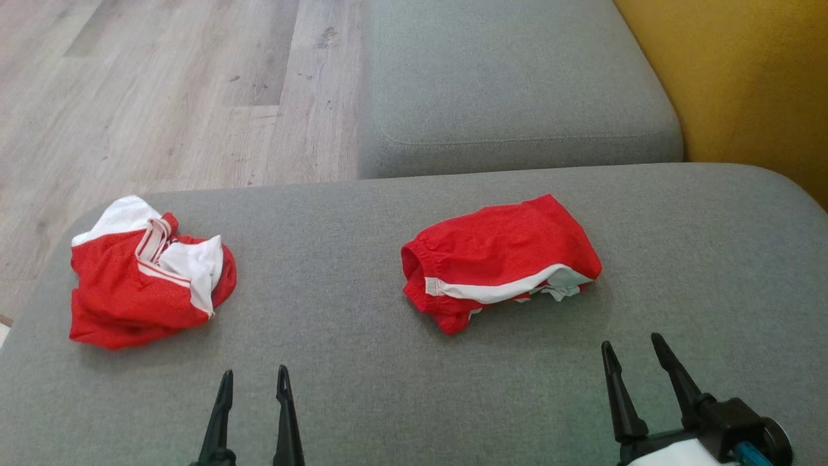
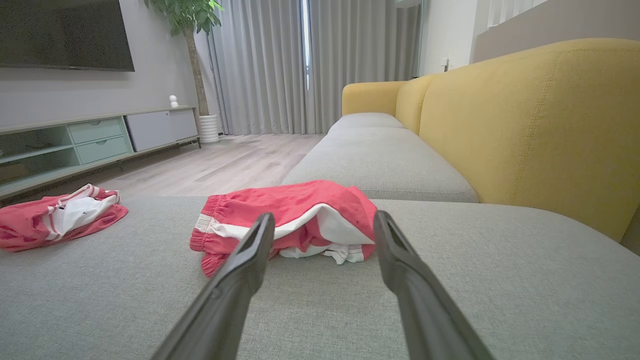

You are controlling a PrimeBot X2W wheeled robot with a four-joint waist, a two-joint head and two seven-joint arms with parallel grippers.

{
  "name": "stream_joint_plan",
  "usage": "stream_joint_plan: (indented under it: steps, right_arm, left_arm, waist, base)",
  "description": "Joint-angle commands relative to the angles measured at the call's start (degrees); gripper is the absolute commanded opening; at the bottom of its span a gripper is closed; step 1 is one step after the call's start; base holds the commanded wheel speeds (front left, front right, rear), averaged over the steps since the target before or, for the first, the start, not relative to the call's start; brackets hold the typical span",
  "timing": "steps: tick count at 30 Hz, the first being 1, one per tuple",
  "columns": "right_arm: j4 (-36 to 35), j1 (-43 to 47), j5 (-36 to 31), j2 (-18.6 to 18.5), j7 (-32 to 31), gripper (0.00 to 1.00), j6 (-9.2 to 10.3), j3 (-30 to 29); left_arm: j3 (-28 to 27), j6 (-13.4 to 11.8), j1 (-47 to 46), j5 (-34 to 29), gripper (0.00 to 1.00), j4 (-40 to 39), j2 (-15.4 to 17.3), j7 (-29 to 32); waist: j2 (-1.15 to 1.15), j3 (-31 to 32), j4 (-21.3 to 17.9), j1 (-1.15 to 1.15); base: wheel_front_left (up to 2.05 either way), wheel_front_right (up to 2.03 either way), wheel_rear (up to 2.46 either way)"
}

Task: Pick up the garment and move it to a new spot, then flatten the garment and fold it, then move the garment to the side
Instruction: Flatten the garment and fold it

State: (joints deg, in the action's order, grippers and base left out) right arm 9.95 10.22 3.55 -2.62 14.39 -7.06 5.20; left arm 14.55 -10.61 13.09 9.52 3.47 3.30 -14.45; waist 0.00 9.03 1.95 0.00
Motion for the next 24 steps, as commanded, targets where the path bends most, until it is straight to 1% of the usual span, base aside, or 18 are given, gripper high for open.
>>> stream_joint_plan:
  steps: [1,7,19,24]
  right_arm:
    - [-1.7,-1.6,0.3,-0.3,0.6,1.0,-0.43,1.1]
    - [-1.4,-1.5,0.3,-0.3,0.6,1.0,-0.43,1.5]
    - [-1.4,-1.7,0.1,-0.3,0.6,1.0,-0.43,2.4]
    - [-1.7,-2.4,-0.9,-0.3,0.6,1.0,-0.43,2.5]
  left_arm:
    - [-1.5,-0.4,-3.0,-0.3,1.0,-2.0,-0.4,-0.5]
    - [-1.2,-0.9,-2.8,0.1,1.0,-2.1,-0.4,-0.5]
    - [-0.9,-0.7,-2.9,-0.2,1.0,-0.6,-0.4,-0.5]
    - [0.9,-0.5,-4.8,1.1,1.0,2.6,-0.4,-0.5]
  waist:
    - [0.0,0.1,0.1,0.0]
    - [0.0,0.3,0.1,0.0]
    - [0.0,-0.7,-0.3,0.0]
    - [0.0,-2.6,-1.2,0.0]
  base:
    - [0.0,0.0,0.0]
    - [0.0,0.0,0.0]
    - [0.0,0.0,0.0]
    - [0.0,0.0,0.0]
